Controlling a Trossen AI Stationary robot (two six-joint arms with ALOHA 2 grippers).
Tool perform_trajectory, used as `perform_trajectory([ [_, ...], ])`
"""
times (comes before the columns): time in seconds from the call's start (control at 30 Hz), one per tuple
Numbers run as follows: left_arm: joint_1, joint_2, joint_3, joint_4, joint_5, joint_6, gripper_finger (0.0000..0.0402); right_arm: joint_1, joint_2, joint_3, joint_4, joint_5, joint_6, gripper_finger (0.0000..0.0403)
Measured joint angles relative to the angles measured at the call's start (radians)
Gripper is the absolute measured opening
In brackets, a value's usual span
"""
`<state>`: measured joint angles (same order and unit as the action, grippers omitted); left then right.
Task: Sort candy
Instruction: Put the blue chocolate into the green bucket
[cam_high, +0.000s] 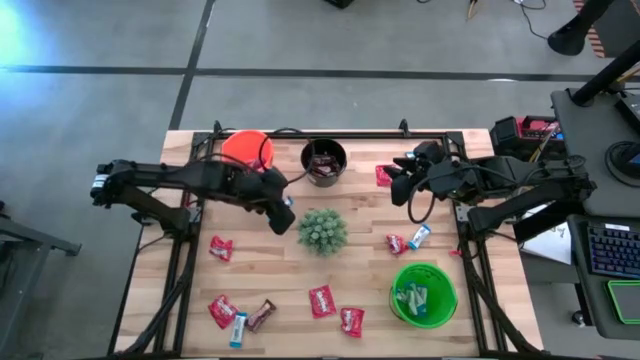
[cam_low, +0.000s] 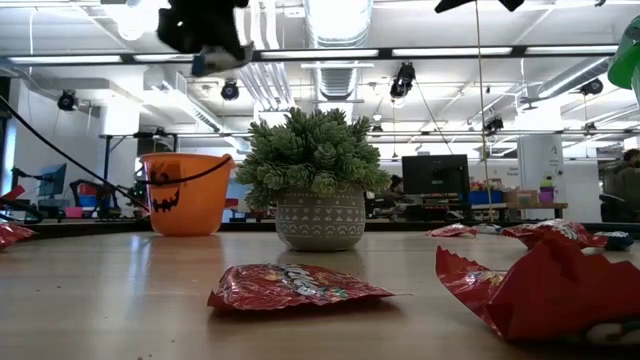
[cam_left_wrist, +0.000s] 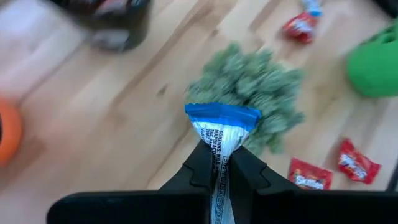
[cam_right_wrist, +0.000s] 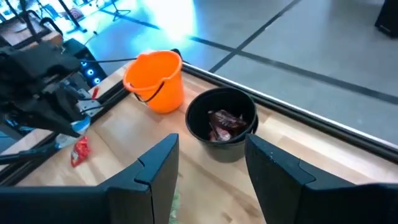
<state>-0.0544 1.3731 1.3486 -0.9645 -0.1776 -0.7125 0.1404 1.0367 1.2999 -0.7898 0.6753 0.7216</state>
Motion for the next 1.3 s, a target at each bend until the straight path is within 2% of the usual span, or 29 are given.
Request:
perform_trajectory([
  [0.2,0.004,0.0,0.037,0.14,0.0,0.17,0.0002,0.0,0.009,0.0,0.029,-0.05,-0.015,0.0173],
  [0.47,0.016,0.0,0.045,0.421,-0.076,0.339,0.0002,0.001,0.079,0.0,0.164,-0.284,-0.111,0.0173],
  [0.8,0.033,0.005,0.048,0.644,-0.066,0.416,0.0002,-0.004,0.168,0.0,0.309,-0.283,-0.163,0.0173],
  [1.03,0.032,0.005,0.044,0.793,-0.014,0.438,0.0002,-0.004,0.175,0.0,0.437,-0.337,-0.278,0.019],
  [1.3,0.035,0.006,0.039,0.842,-0.014,0.445,0.0002,-0.004,0.176,0.0,0.536,-0.342,-0.322,0.0201],
])
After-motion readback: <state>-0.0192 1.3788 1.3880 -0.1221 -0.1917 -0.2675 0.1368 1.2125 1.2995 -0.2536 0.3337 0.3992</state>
